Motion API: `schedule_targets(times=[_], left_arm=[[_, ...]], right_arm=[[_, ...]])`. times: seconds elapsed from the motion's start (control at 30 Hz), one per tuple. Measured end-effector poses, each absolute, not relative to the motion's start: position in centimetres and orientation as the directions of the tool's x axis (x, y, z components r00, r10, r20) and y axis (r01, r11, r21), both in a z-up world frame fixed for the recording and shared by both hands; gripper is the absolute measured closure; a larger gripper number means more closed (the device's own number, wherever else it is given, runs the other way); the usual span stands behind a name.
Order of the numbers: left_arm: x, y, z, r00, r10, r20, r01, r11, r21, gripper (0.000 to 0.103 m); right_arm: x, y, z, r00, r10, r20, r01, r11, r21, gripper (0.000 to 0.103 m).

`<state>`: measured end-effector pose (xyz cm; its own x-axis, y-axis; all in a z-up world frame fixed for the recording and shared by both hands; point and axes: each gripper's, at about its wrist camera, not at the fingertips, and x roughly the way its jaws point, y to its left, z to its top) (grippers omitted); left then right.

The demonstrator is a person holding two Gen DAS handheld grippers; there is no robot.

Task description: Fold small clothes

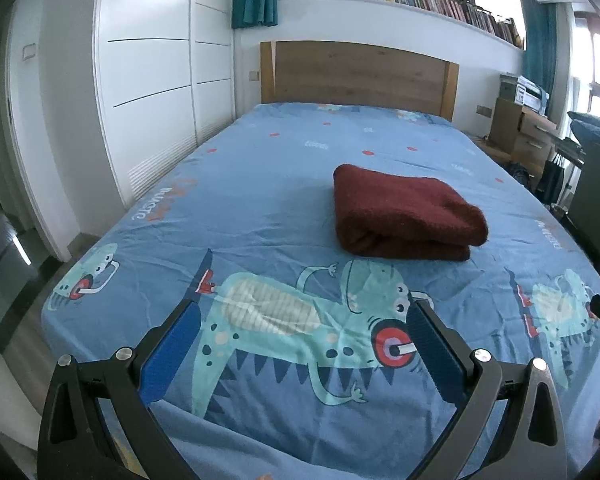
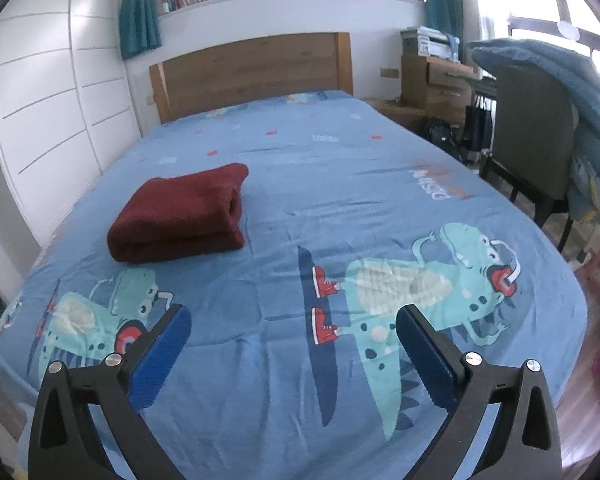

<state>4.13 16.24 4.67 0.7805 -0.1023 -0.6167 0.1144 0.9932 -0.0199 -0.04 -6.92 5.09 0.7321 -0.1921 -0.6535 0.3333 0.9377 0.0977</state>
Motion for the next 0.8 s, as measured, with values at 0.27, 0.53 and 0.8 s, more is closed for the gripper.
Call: schedule_targets(times=[0.27, 0.53, 0.8], left_arm=[[3.4, 16.5, 4.8, 0.783, -0.084, -0.616, 0.087, 0.996, -0.025, 0.002], [3.4, 16.4, 4.5, 0.780, -0.066, -0.622, 0.061, 0.998, -0.029, 0.002], [3.4, 16.2, 4.4, 0.783, -0.056, -0.620, 0.056, 0.998, -0.020, 0.002]], right_arm=[[-1.0, -5.1, 6.4, 0.752, -0.231, -0.618, 0.330, 0.943, 0.048, 0.000], [-1.9, -4.3, 7.4, 0.764, -0.270, -0.586, 0.345, 0.938, 0.018, 0.000], [-2.0, -4.7, 7.8, 0.766, -0.285, -0.576, 0.354, 0.935, 0.009, 0.000]])
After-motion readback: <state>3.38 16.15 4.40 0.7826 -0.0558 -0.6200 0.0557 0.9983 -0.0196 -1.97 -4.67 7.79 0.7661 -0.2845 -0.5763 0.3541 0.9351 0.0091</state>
